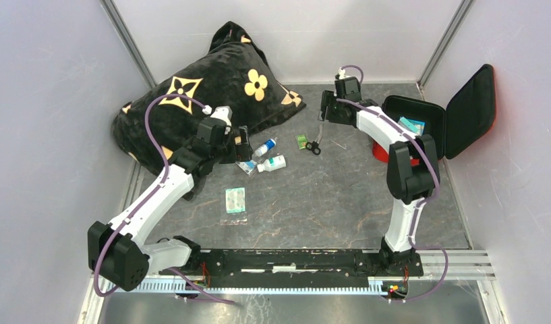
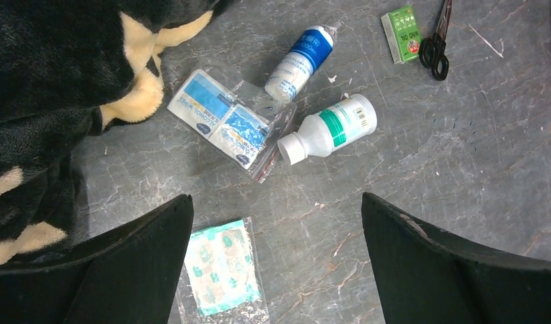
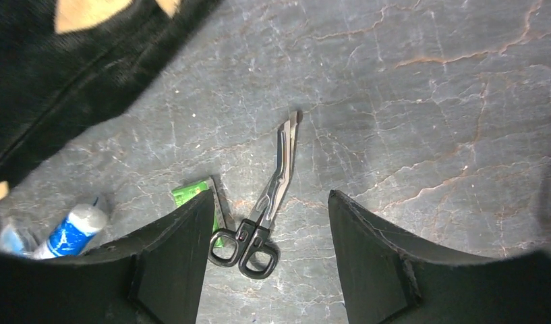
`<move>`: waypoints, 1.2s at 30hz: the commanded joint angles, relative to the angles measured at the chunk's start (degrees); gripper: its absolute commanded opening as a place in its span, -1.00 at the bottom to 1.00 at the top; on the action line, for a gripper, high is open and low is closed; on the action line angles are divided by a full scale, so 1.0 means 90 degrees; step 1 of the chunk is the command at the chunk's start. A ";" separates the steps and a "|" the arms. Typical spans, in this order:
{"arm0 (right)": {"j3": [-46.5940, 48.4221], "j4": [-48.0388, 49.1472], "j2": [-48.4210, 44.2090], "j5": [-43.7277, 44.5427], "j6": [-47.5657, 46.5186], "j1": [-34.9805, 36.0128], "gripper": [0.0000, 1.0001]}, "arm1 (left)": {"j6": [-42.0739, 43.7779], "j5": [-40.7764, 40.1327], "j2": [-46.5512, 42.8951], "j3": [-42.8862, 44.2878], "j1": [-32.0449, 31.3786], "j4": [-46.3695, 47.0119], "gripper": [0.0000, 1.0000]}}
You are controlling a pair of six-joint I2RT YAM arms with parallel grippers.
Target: Organize the medicine kit
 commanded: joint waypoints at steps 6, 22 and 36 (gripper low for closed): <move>0.1659 -0.1229 0.0906 0.0601 -0.0101 0.0402 0.50 | 0.0499 0.0396 -0.0209 0.0079 0.0010 -0.0015 1.00; 0.2238 -0.1684 0.1669 0.1176 0.0076 0.0616 0.37 | 0.0593 0.0279 -0.0386 -0.0013 0.0013 -0.0104 1.00; 0.2125 -0.1867 0.1961 0.1438 0.0076 0.0772 0.27 | 0.0598 0.0329 -0.0391 -0.0032 0.0013 -0.0092 1.00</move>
